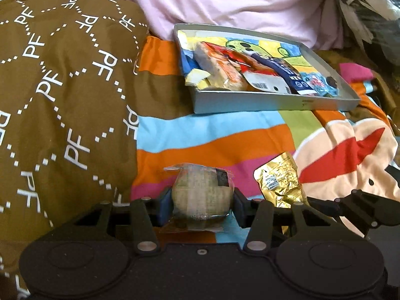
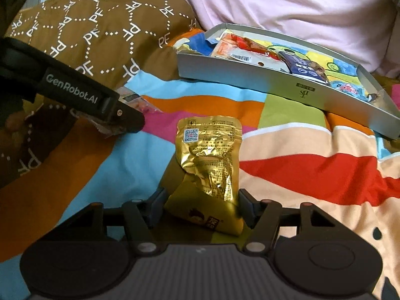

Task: Organize snacks
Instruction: 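Lift the cookie and gold packet and carry both over the tray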

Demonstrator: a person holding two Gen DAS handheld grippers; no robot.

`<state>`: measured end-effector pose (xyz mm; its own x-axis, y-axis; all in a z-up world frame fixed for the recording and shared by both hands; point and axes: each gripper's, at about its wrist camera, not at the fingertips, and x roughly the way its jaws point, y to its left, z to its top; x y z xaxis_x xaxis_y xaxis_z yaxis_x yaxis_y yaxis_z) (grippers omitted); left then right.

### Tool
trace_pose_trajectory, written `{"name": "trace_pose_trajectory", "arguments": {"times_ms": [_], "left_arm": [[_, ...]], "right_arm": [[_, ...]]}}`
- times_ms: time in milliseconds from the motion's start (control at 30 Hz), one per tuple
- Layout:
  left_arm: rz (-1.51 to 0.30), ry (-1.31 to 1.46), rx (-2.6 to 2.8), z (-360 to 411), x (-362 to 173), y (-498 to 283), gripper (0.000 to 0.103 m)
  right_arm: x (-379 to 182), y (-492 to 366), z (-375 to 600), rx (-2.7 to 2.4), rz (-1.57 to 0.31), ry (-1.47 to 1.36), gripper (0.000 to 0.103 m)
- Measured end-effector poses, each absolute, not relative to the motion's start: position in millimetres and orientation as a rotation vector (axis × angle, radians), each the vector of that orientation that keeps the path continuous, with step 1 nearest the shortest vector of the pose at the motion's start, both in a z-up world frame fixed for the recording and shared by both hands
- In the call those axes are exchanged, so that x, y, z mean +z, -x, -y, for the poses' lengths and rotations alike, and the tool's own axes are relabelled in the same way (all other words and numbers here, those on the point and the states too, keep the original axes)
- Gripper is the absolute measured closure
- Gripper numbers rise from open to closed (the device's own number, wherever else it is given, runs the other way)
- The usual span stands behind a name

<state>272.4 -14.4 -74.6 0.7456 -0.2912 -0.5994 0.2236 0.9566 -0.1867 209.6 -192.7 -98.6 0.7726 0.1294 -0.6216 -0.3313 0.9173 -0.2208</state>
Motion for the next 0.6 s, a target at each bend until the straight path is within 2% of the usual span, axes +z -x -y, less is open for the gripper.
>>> {"name": "trace_pose_trajectory", "arguments": {"times_ms": [267,433,600], "left_arm": [[-0.7,0.084,-0.263,28.3,-77.4,-248.8,0.053],[-0.77,0.148,-0.262,30.4,-87.2,-238.9,0.053],[-0.777,0.096,-0.262,39.5,-93.3,-233.6,0.052]], "right_arm": [[-95.8,-190.9,192.7,0.198,-0.664,0.399,0.037],[-91.4,-186.5,203.6,0.177,-0.694,0.359,0.037],[-94.4,-191.1,207.1,0.174,-0.703,0.334,0.037]]}}
